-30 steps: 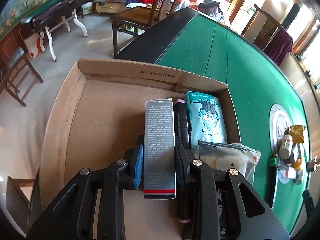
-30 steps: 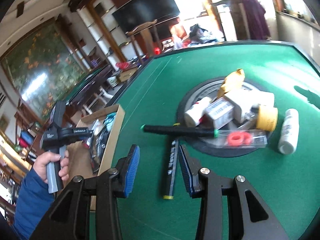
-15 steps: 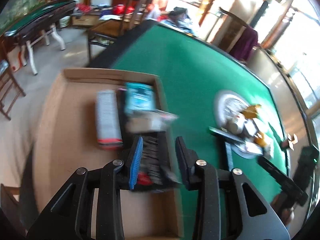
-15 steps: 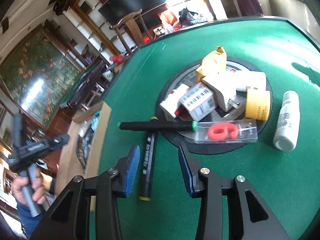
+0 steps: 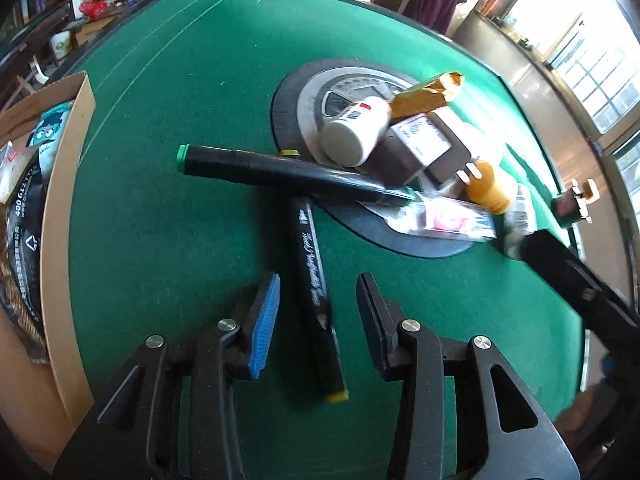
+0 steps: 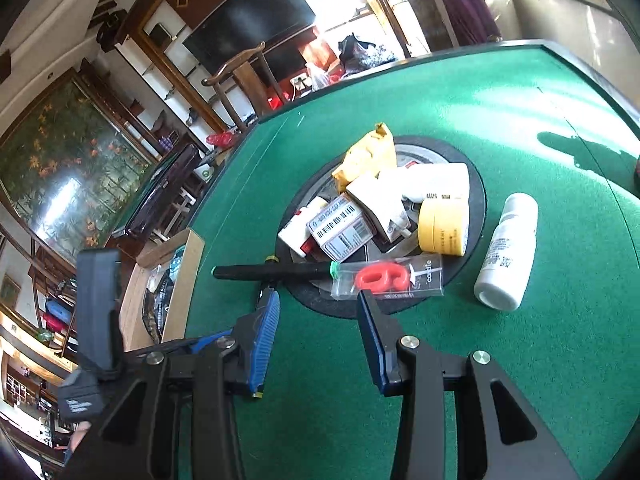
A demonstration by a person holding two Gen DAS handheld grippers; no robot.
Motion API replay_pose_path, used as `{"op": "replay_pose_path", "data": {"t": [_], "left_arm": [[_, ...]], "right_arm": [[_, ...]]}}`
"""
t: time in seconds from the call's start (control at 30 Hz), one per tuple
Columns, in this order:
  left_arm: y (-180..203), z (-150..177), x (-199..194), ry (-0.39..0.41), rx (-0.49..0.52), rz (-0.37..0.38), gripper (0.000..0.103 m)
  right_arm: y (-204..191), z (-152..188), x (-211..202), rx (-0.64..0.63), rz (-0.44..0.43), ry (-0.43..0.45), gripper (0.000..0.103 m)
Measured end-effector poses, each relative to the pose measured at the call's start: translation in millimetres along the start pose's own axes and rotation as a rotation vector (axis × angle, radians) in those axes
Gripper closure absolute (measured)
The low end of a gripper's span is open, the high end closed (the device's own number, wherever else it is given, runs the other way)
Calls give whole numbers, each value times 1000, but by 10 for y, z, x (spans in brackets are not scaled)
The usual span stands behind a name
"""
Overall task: Organize objects
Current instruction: 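Move left tool to the yellow-capped black marker and close on it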
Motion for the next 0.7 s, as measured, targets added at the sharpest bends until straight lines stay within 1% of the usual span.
{"op": "replay_pose_path", "data": {"t": [0.03,0.07,0.13,0.27,0.37,0.47,0.53,0.6,0.63,0.67,0.7], "left_arm": [[-52,4,-4,9,7,-23,86],[-82,12,-13,16,2,-19,89],[-165,47,-56,36,-11,-4,89],[-416,192,-187,100,-56,-40,89],[-531,221,-245,145,-81,-63,89],[-546,216,-251,175,-73,-75,89],[-537,208,-229,186,-63,-76,89],[-543,215,-232,192,-62,-64,89],[-546,206,-224,193,-61,-60,89],[-563,206,-228,199,-66,-58,88],[-573,204,-229,202,-66,-55,88]], "right_arm": [[-14,-10,-3,-9,0,6,63],[-36,-13,0,-20,-4,8,63],[-100,12,42,-49,-22,-8,63],[-266,48,244,-119,-30,-58,63],[-459,-3,475,-185,-22,-85,63],[-645,-47,759,-283,4,-112,63],[-710,-21,951,-351,42,-135,63],[-719,-31,1071,-387,79,-110,62],[-724,0,1121,-395,71,-120,62],[-722,58,1156,-386,49,-151,59],[-718,115,1182,-378,34,-183,59]]}}
Point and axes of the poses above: each gripper's, at about its wrist camera, not at the fingertips, and x roughly the way its jaws point, y to its right, z to its underside, the point moved 10 cm from there along x, roughly the way its jaws point, and after that the axes turned 6 degrees about z, right-handed, at the moved point
